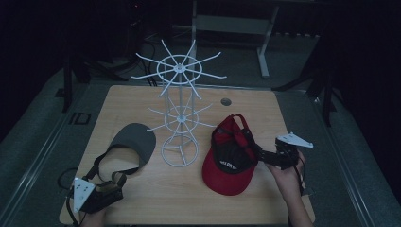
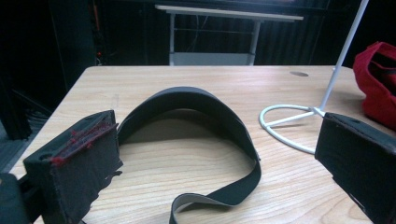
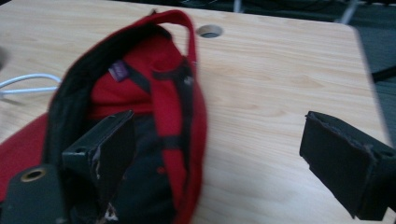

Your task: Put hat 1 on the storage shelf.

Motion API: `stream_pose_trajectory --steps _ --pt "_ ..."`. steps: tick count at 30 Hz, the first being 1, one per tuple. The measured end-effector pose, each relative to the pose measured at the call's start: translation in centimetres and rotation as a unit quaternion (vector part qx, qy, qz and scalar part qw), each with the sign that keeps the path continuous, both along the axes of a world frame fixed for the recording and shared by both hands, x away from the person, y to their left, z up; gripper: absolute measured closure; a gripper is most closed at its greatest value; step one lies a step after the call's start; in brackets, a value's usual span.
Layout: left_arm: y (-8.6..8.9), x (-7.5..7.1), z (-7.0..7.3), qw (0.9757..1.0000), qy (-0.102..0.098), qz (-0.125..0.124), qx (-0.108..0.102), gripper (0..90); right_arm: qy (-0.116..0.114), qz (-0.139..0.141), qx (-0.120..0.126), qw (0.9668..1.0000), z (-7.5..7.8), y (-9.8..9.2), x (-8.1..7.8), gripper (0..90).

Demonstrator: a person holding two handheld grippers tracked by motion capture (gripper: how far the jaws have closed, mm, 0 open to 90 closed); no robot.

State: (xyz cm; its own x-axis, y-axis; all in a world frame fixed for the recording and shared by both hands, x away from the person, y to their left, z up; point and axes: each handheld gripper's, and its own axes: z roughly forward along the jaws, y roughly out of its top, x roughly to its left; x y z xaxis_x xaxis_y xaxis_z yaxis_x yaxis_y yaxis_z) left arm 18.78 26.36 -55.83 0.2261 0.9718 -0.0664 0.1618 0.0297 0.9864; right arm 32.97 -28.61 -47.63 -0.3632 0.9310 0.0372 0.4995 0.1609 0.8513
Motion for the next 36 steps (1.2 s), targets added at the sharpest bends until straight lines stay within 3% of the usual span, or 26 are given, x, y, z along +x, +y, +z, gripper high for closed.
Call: stream_pose_trajectory --steps 9,15,16,24,28,29,34,36 --pt "-0.1 0.0 0.1 1.0 -0.002 -0.003 0.002 0.4 0.021 0.027 -0.007 0.9994 -1.1 2.7 2.7 10.6" --pt "-0.1 0.0 0.1 1.0 -0.003 -0.007 -0.002 0.4 0.037 0.041 -0.026 0.9982 -2.6 4.1 4.3 12.8" --pt "-0.1 0.0 0.1 1.0 -0.002 -0.007 -0.001 0.4 0.042 0.042 -0.038 0.9975 -3.1 4.5 4.7 13.4" --pt "-0.2 0.1 0.1 1.0 0.001 -0.007 -0.003 0.4 0.059 0.041 -0.073 0.9947 -5.2 5.2 5.5 21.1" --pt "-0.2 0.1 0.1 1.0 0.003 -0.009 -0.002 0.4 0.064 0.043 -0.086 0.9933 -5.8 5.4 5.5 28.1" --pt "-0.3 0.1 0.1 1.0 0.004 -0.009 -0.002 0.4 0.07 0.047 -0.092 0.9922 -6.1 5.5 5.5 35.3" --pt "-0.3 0.0 0.1 1.0 0.002 -0.007 -0.003 0.4 0.083 0.039 -0.107 0.99 -6.7 5.5 5.7 55.1" --pt "-0.3 0.0 0.1 1.0 0.001 -0.007 -0.003 0.4 0.09 0.049 -0.113 0.9883 -6.9 5.5 5.8 64.3"
